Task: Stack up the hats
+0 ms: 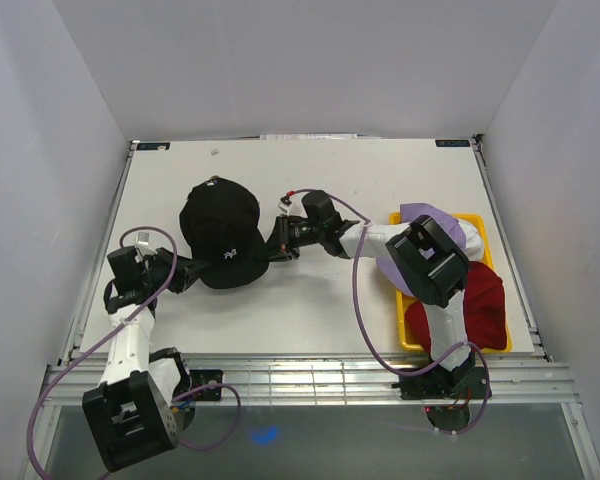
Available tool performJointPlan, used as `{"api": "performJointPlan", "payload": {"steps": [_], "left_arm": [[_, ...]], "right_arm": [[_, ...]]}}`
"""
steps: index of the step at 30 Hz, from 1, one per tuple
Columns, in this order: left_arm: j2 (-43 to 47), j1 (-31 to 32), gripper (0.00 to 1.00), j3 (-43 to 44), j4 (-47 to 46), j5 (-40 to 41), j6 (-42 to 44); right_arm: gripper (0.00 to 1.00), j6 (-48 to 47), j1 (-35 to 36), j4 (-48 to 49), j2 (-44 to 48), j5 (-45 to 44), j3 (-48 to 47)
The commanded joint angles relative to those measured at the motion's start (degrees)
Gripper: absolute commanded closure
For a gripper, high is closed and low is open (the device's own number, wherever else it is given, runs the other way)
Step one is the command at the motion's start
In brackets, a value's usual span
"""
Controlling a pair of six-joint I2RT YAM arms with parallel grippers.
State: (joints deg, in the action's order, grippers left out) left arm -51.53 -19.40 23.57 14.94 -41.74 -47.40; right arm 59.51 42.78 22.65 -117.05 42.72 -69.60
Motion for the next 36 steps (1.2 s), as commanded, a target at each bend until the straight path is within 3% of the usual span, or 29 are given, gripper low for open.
{"api": "performJointPlan", "payload": {"steps": [1, 4, 9, 13, 22, 31, 36], "left_arm": [[-0.8, 0.9, 1.0, 1.2, 5.5, 3.5, 1.1], [-0.9, 0.9, 0.98, 1.4, 5.6, 4.1, 1.3], [-1.3, 0.9, 0.82, 1.7, 6.4, 5.2, 1.6], [-1.4, 0.9, 0.7, 1.9, 7.4, 6.6, 2.4], [-1.9, 1.0, 0.41, 2.5, 9.5, 8.5, 3.5], [-1.3, 0.9, 0.36, 3.4, 10.4, 9.7, 3.5], [-0.5, 0.9, 0.35, 3.8, 10.5, 9.2, 3.5]], "right_arm": [[0.92, -2.1, 2.1, -4.3, -2.6, -5.9, 0.0], [0.92, -1.4, 2.2, -3.3, -2.9, -6.2, 0.3], [0.89, -1.0, 2.2, -3.1, -3.5, -6.8, 0.0], [0.79, -0.9, 2.5, -2.9, -3.8, -6.9, -0.1], [0.67, -0.9, 2.6, -3.3, -4.3, -7.6, -0.4], [0.5, -1.8, 2.5, -4.9, -4.7, -8.4, -0.6], [0.45, -2.2, 2.5, -5.9, -4.4, -8.7, -0.7]]}}
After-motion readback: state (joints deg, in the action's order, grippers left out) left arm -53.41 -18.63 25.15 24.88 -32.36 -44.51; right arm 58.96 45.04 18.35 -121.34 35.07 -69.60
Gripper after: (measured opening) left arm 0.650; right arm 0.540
